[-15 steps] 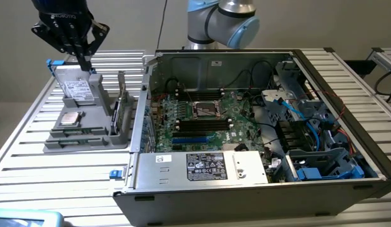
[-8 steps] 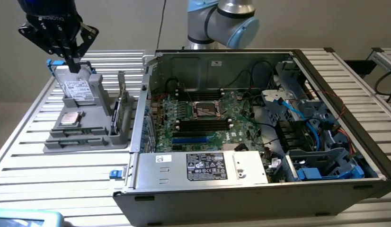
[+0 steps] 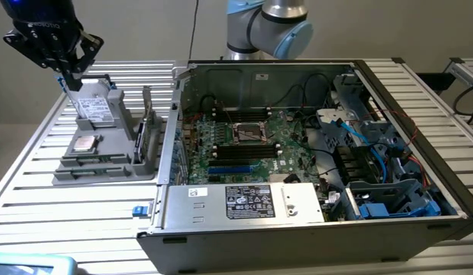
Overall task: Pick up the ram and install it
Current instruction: 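Reach for the ram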
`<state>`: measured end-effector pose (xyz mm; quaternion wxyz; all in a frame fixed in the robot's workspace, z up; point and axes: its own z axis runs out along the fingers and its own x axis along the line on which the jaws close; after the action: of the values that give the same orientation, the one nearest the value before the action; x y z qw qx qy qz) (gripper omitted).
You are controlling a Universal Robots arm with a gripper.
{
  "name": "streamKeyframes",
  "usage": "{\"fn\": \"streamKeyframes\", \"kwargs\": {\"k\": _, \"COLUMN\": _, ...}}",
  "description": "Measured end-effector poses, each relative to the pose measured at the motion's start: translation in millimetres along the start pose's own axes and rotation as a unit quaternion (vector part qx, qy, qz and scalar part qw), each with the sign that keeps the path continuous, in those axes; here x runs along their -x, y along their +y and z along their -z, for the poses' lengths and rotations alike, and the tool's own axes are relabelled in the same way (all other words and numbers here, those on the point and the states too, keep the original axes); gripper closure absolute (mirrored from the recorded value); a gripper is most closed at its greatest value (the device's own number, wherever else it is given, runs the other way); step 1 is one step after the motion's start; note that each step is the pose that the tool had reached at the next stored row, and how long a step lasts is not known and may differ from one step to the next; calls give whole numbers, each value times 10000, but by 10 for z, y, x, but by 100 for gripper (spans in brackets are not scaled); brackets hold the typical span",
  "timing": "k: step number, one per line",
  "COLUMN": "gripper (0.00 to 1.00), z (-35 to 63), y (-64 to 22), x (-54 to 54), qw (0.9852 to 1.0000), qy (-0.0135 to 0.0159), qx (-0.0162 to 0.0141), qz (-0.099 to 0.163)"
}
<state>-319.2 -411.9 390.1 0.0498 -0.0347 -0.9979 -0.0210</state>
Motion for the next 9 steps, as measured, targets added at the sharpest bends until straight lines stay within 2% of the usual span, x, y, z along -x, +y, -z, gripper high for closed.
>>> {"fn": "streamKeyframes", "kwargs": {"k": 5, "gripper": 89, "z": -40, "y": -36, "x": -110, "qw": 10000, "qy": 75, "qx": -6, "qz": 4}}
{"fn": "streamKeyframes", "kwargs": {"k": 9, "gripper": 89, "z": -82, "y": -64, "x": -145, "qw": 9999, "qy": 112, "qx": -11, "qz": 28}}
